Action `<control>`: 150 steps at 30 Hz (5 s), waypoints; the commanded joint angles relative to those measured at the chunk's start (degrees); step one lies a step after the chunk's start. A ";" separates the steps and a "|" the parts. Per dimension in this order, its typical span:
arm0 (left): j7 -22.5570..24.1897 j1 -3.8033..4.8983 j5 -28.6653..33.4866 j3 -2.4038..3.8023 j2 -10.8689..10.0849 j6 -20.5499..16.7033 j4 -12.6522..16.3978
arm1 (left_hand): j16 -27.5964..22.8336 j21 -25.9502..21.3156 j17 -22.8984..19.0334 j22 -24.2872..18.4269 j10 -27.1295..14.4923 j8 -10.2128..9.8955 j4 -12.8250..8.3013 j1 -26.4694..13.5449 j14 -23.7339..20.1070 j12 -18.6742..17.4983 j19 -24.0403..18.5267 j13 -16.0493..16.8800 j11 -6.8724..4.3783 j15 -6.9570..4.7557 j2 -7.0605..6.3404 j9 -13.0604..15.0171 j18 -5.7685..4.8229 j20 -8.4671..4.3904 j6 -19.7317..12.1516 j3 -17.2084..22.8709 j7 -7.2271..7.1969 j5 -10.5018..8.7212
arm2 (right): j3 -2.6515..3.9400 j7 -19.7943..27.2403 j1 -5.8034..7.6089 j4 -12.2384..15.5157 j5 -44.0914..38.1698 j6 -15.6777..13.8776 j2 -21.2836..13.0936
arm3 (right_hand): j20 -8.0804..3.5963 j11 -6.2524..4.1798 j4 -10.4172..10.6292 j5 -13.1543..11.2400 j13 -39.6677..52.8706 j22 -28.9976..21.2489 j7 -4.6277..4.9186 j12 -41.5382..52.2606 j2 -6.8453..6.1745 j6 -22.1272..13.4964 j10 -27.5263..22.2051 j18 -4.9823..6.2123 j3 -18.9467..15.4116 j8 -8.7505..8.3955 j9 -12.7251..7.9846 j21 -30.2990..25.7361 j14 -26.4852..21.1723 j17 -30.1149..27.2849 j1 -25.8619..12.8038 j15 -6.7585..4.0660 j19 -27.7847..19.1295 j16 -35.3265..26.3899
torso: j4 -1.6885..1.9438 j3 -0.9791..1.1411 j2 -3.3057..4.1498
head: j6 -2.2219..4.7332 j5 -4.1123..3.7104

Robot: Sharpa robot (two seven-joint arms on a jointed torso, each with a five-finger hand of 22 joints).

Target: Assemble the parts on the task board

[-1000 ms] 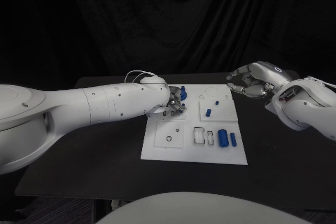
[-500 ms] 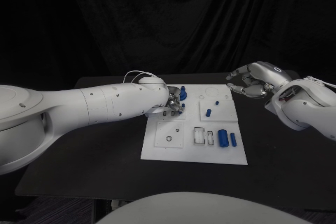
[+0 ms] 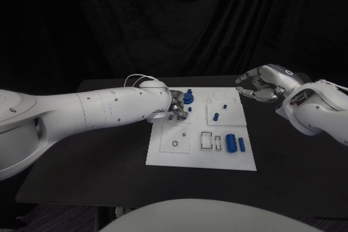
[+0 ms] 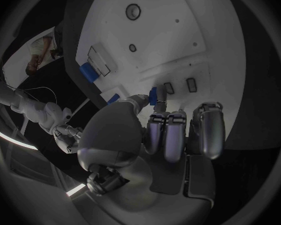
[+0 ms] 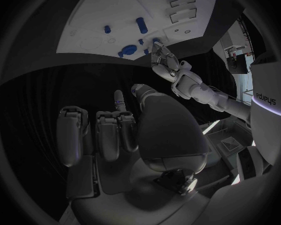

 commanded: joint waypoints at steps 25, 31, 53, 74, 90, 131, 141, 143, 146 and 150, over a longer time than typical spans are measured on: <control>-3.15 -0.09 8.60 0.03 -4.27 -4.86 3.09 | 0.15 -0.31 15.10 4.61 6.06 0.02 -1.33 -2.20 5.95 0.18 0.14 15.05 -0.41 -0.19 -1.17 0.93 0.62 -0.32 1.08 4.09 -0.37 0.38 | 0.05 -2.16 -0.24 0.02 -0.13 1.78 -0.38 | 0.53 0.28 -0.17 0.30 8.78 12.95 -0.02 -0.72 0.20 0.50 1.48 0.26 0.50 -0.12 -0.21 -0.60 6.15 15.10 -0.41 0.42 2.16 0.17 | -0.05 -0.01 0.01 | 0.00 0.38; -3.42 -0.10 8.89 0.03 -4.74 -6.08 3.59 | 0.15 -0.29 15.10 4.66 6.06 -0.02 -1.40 -2.32 5.95 0.18 0.18 15.05 -0.44 -0.23 -1.17 0.97 0.61 -0.34 1.07 4.39 -0.38 0.53 | 0.05 -2.38 -0.28 -0.01 -0.13 2.04 -0.33 | 0.53 0.27 -0.25 0.30 8.69 12.89 -0.02 -0.79 0.19 0.56 1.41 0.31 0.56 -0.14 -0.25 -0.77 6.15 15.10 -0.30 0.42 2.05 0.17 | -0.13 0.00 0.00 | 0.00 0.48; -2.87 -1.79 8.97 0.03 -5.20 -9.50 4.22 | 0.15 -0.32 15.10 4.67 6.06 -0.34 -1.49 -2.59 5.95 0.18 0.19 15.05 -0.38 -0.22 -1.08 0.97 0.62 -0.37 0.70 5.00 -0.28 0.48 | 0.05 -3.14 -0.39 -0.09 -0.13 2.67 -0.31 | 0.54 0.27 -0.52 0.31 8.46 12.83 0.01 -0.97 0.18 0.66 1.25 0.35 0.78 -0.24 -0.36 -0.95 6.15 15.10 0.07 0.41 1.94 0.17 | -0.02 0.04 -0.12 | 0.00 0.44; -1.57 -2.59 8.97 0.04 -5.23 -10.62 3.89 | 0.15 -0.39 15.10 4.64 6.06 -0.48 -1.40 -2.85 5.95 0.18 0.15 15.05 -0.30 -0.18 -0.86 0.99 0.63 -0.36 0.59 5.33 -0.19 0.44 | 0.05 -3.49 -0.44 -0.14 -0.13 3.41 -0.41 | 0.54 0.28 -0.56 0.31 8.40 12.77 0.02 -1.02 0.18 0.68 1.21 0.39 0.82 -0.26 -0.39 -1.11 6.15 15.10 0.12 0.41 1.85 0.17 | -0.04 -0.01 0.03 | 0.00 0.62; -0.87 -2.66 8.98 0.04 -5.01 -10.52 3.47 | 0.15 -0.53 15.10 4.50 6.06 -0.58 -1.34 -3.04 5.95 0.18 0.03 15.05 -0.24 -0.13 -0.78 1.00 0.67 -0.34 0.49 5.50 -0.13 0.28 | 0.05 -3.89 -0.52 -0.14 -0.13 4.01 -0.40 | 0.54 0.29 -0.59 0.30 8.35 12.76 0.04 -1.05 0.20 0.69 1.18 0.41 0.87 -0.30 -0.43 -1.16 6.15 15.10 0.17 0.41 1.82 0.17 | -0.05 -0.02 -0.03 | 0.00 0.76; -0.13 -3.03 8.97 0.04 -4.21 -9.50 2.46 | 0.15 -1.74 15.10 4.20 5.98 -3.75 1.98 -8.09 5.95 0.09 -0.62 14.99 0.73 0.76 0.03 -0.85 0.90 0.52 0.06 1.39 0.87 -14.04 | 0.05 -4.74 -0.60 -0.02 -0.12 5.36 -0.50 | 0.55 0.31 -0.63 0.29 8.25 12.65 0.09 -1.13 0.22 0.71 1.12 0.48 0.96 -0.38 -0.51 -1.46 6.15 15.10 0.24 0.42 1.64 0.17 | -0.03 0.00 -0.02 | 0.00 1.02; -0.25 -3.04 8.97 0.04 -4.23 -9.01 2.40 | 0.15 -1.86 15.10 4.18 5.95 -4.01 2.47 -8.52 5.95 0.05 -0.67 14.96 0.81 0.82 -0.08 -1.06 0.93 0.58 0.10 0.44 0.95 -14.66 | 0.05 -4.92 -0.60 0.02 -0.12 5.64 -0.56 | 0.55 0.32 -0.65 0.29 8.18 12.61 0.09 -1.18 0.21 0.72 1.07 0.51 0.98 -0.39 -0.53 -1.57 6.15 15.10 0.28 0.43 1.57 0.17 | -0.08 -0.02 0.01 | 0.00 1.06; -0.24 -3.04 8.97 0.04 -4.24 -9.00 2.40 | 0.15 -1.88 15.10 4.18 5.96 -4.07 2.61 -8.63 5.95 0.07 -0.68 14.97 0.84 0.83 -0.08 -1.10 0.93 0.59 0.10 0.23 0.97 -14.81 | 0.05 -4.98 -0.60 0.02 -0.12 5.71 -0.57 | 0.55 0.32 -0.69 0.29 8.15 12.61 0.09 -1.20 0.20 0.74 1.05 0.52 1.01 -0.41 -0.55 -1.59 6.15 15.10 0.33 0.43 1.56 0.17 | -0.07 0.02 0.03 | 0.00 1.05; -0.24 -3.04 8.97 0.04 -4.27 -9.04 2.40 | 0.15 -1.84 15.10 4.26 5.94 -4.04 2.77 -8.74 5.95 0.05 -0.62 14.96 0.85 0.85 -0.04 -1.09 0.92 0.62 0.24 -0.06 0.95 -15.00 | 0.05 -5.05 -0.60 0.01 -0.12 5.83 -0.59 | 0.55 0.32 -0.69 0.29 8.15 12.61 0.09 -1.20 0.20 0.74 1.05 0.52 1.01 -0.41 -0.55 -1.59 6.15 15.10 0.33 0.43 1.56 0.17 | -0.07 0.02 0.03 | 0.00 1.04; -0.30 -3.05 8.97 0.04 -4.33 -8.99 2.41 | 0.15 -1.88 15.10 4.32 5.96 -3.65 2.62 -8.28 5.95 0.06 -0.61 14.97 0.70 0.80 0.18 -0.68 0.93 0.60 0.74 -0.44 0.71 -14.45 | 0.05 -5.15 -0.61 -0.01 -0.12 6.01 -0.62 | 0.56 0.32 -0.73 0.29 8.15 12.61 0.09 -1.21 0.19 0.75 1.05 0.52 1.03 -0.42 -0.56 -1.59 6.15 15.10 0.37 0.43 1.56 0.17 | -0.07 0.02 -0.01 | 0.00 1.09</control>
